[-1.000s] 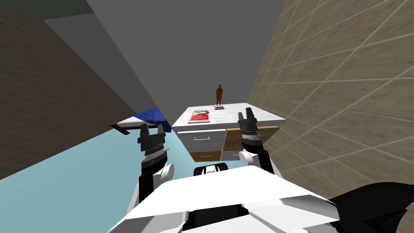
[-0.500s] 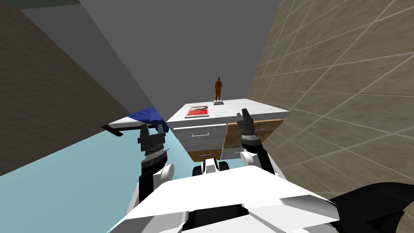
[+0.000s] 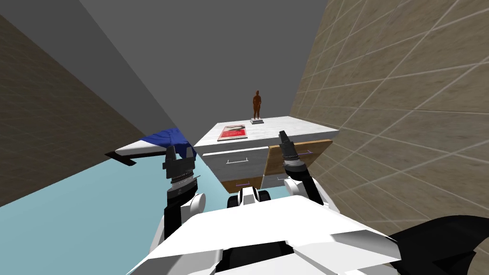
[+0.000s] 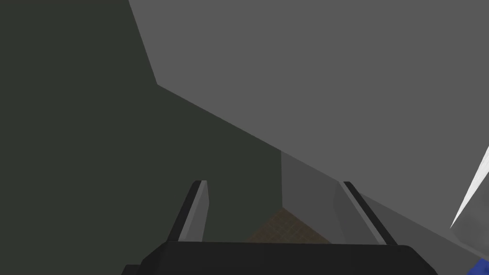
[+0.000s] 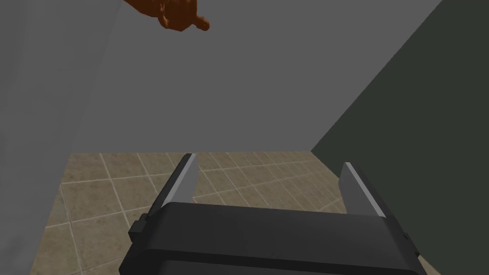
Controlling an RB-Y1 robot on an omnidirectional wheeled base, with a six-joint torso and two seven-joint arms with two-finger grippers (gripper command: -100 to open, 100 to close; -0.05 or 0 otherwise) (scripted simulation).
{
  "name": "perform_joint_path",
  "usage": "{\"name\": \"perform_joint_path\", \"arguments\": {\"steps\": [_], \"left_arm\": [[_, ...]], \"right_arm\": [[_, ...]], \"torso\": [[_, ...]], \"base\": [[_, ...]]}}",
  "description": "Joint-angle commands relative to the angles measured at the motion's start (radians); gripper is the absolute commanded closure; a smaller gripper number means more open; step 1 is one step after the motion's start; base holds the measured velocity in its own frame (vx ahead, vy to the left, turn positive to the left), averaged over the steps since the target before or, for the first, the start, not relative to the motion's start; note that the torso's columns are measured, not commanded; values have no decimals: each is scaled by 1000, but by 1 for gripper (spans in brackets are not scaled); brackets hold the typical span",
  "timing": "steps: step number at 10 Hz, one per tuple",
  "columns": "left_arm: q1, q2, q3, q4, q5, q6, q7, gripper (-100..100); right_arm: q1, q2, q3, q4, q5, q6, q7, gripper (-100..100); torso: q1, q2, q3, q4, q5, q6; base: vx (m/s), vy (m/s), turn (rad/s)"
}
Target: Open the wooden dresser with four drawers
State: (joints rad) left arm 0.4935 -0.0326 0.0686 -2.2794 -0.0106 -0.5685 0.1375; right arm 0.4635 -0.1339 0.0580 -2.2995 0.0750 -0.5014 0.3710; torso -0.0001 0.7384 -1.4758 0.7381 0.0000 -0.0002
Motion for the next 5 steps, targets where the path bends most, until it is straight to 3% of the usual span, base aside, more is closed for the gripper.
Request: {"name": "perform_joint_path", "arguments": {"steps": [1,5], "left_arm": [[0,0,0,0,0,0,0,0],[0,0,0,0,0,0,0,0]], "right_arm": [[-7,-10,0,14,27,-5,65,-100],[-18,-26,-3,39,76,-16,169,-100]], "torso": [[0,0,0,0,0,0],[1,-1,0,0,0,0]], "base": [[26,31,-59],[29,40,-91]]}}
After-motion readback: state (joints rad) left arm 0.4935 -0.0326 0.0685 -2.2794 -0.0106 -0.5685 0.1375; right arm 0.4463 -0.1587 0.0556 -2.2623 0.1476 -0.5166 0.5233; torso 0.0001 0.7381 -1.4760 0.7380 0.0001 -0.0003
